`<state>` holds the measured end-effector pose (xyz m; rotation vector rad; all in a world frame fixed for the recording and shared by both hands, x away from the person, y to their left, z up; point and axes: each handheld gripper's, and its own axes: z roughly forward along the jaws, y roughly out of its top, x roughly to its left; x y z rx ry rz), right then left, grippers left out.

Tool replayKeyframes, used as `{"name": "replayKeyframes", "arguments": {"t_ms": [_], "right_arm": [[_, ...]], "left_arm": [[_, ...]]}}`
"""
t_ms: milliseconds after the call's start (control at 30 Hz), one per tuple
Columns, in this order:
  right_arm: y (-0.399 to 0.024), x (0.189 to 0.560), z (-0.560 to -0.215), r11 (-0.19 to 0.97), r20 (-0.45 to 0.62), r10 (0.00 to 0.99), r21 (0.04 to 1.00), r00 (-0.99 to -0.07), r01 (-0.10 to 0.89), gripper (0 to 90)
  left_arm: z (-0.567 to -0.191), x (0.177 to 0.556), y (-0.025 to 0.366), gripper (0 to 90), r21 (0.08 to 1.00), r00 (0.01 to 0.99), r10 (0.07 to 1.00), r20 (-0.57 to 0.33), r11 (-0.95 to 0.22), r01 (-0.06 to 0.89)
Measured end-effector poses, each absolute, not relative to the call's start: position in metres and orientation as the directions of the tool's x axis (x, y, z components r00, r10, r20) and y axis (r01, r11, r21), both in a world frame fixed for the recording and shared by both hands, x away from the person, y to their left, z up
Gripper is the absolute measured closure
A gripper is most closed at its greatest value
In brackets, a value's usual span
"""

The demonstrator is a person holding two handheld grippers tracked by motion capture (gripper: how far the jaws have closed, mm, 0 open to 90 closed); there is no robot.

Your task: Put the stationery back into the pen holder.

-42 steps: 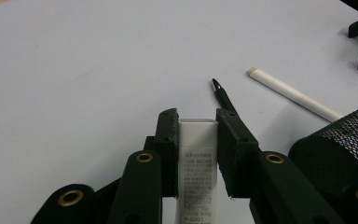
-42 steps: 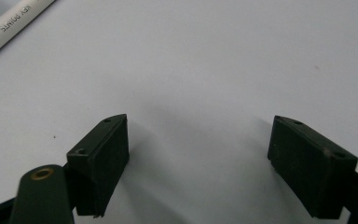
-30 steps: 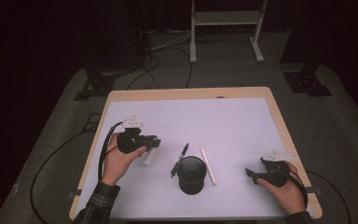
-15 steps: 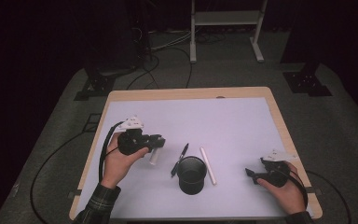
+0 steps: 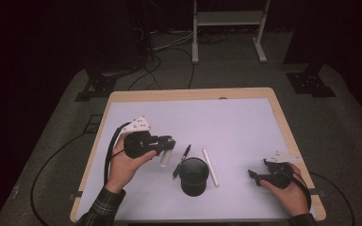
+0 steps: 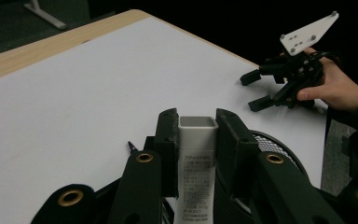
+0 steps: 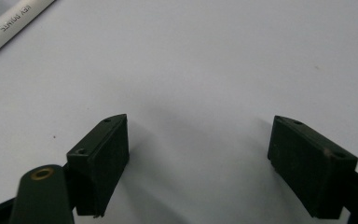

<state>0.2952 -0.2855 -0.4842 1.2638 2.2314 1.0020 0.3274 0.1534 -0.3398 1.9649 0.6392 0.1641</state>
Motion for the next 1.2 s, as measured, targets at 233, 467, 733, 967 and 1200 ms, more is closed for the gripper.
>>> {"name": "replayKeyframes", "arguments": {"t_ms": [233, 467, 733, 967, 1200], "right_arm": [[-0.285, 0.295, -0.484, 0.340, 0.014, 0.854, 0.741, -0.520, 0.579, 19.4], [-0.285, 0.295, -0.484, 0.340, 0.015, 0.854, 0.741, -0.520, 0.579, 19.4], [-0.285, 0.295, -0.484, 0.339, 0.015, 0.854, 0.741, -0.520, 0.579, 19.4], [-0.285, 0.295, -0.484, 0.339, 0.015, 0.854, 0.741, -0.520, 0.579, 19.4], [-0.285, 0.295, -0.484, 0.339, 0.015, 0.854, 0.742, -0.520, 0.579, 19.4]], "left_arm": [[-0.335, 0.324, 0.144, 70.8, 0.877, 0.866, 0.475, -0.154, -0.337, 0.341], [-0.334, 0.322, 0.134, 70.8, 0.880, 0.878, 0.454, -0.152, -0.342, 0.329], [-0.330, 0.318, 0.126, 70.7, 0.889, 0.892, 0.424, -0.156, -0.334, 0.314], [-0.332, 0.318, 0.117, 70.7, 0.890, 0.903, 0.399, -0.158, -0.339, 0.306], [-0.340, 0.318, 0.106, 70.7, 0.885, 0.906, 0.386, -0.172, -0.343, 0.314]]}}
